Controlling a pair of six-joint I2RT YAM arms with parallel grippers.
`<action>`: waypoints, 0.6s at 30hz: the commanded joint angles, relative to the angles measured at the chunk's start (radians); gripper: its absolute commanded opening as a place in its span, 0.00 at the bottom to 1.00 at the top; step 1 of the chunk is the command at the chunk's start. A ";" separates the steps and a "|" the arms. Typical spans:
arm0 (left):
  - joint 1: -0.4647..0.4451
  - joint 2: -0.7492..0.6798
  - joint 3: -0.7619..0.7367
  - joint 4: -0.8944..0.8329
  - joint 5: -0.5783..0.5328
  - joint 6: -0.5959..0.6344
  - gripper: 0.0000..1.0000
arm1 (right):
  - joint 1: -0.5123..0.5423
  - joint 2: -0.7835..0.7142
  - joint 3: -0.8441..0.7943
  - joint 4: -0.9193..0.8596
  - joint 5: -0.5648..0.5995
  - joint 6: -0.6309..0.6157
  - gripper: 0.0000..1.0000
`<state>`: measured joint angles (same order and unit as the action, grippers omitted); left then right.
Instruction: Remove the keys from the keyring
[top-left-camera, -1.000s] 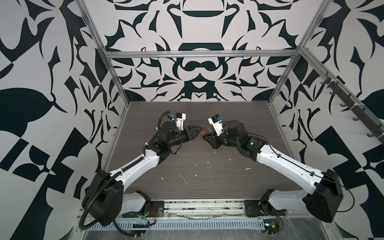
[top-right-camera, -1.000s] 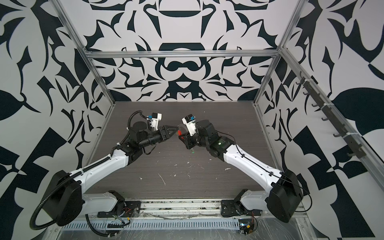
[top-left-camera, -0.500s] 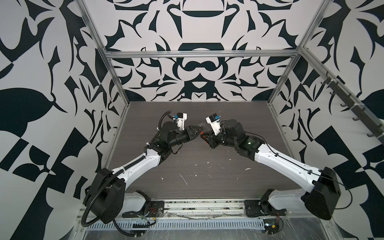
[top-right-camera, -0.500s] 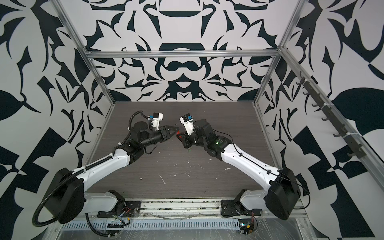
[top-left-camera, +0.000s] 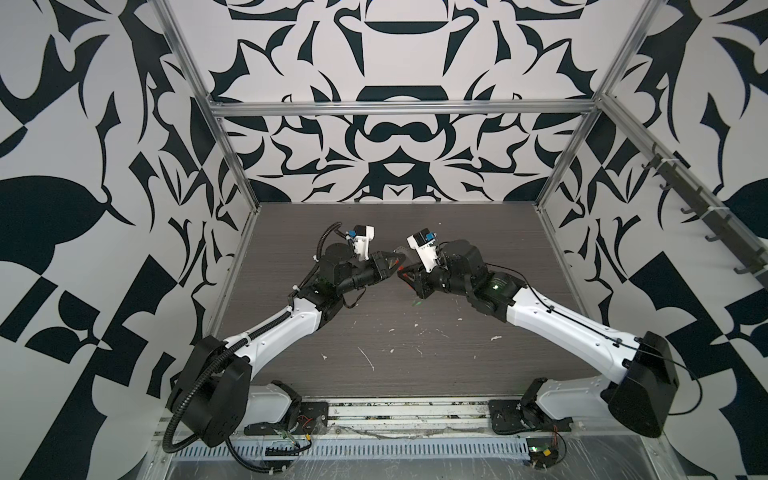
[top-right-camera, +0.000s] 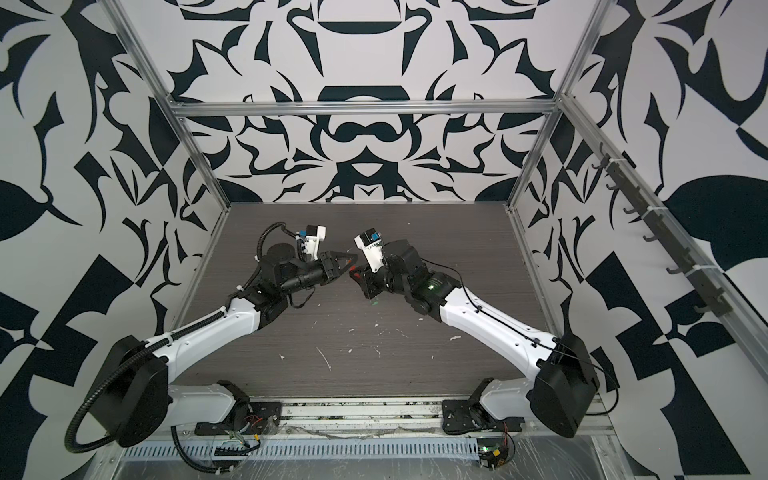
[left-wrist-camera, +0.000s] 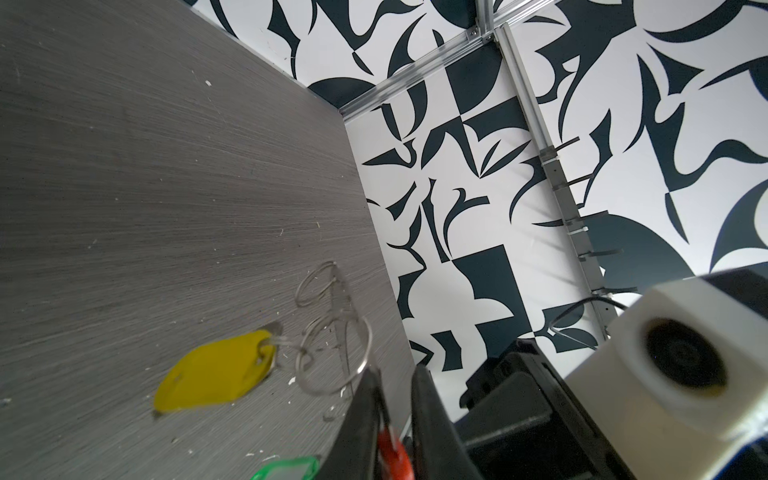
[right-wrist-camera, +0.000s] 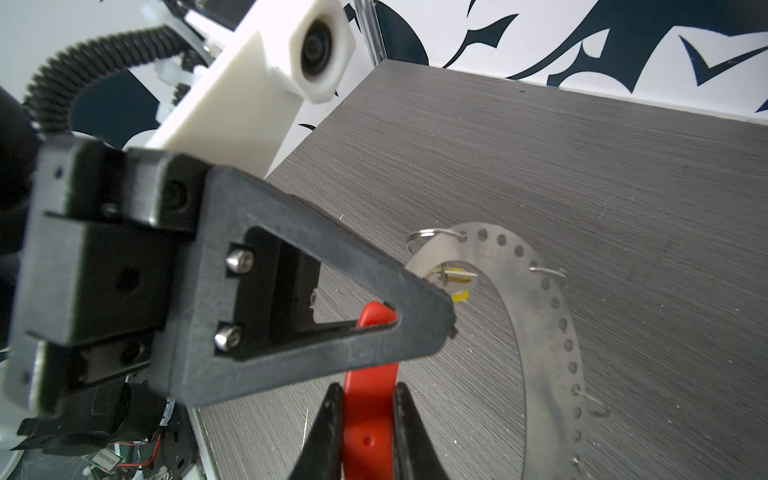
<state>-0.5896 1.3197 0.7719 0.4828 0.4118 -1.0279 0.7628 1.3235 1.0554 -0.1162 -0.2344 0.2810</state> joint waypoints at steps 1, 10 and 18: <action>-0.004 0.003 -0.012 0.025 0.002 -0.012 0.12 | 0.009 -0.018 0.052 0.031 0.006 -0.016 0.05; -0.004 -0.026 -0.016 0.021 -0.021 -0.027 0.02 | 0.009 -0.048 0.043 0.031 0.004 -0.014 0.20; -0.004 -0.061 -0.014 -0.017 -0.043 -0.015 0.00 | 0.009 -0.134 0.003 0.048 0.041 -0.013 0.48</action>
<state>-0.5907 1.3067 0.7658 0.4751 0.3862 -1.0489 0.7677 1.2449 1.0561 -0.1200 -0.2146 0.2657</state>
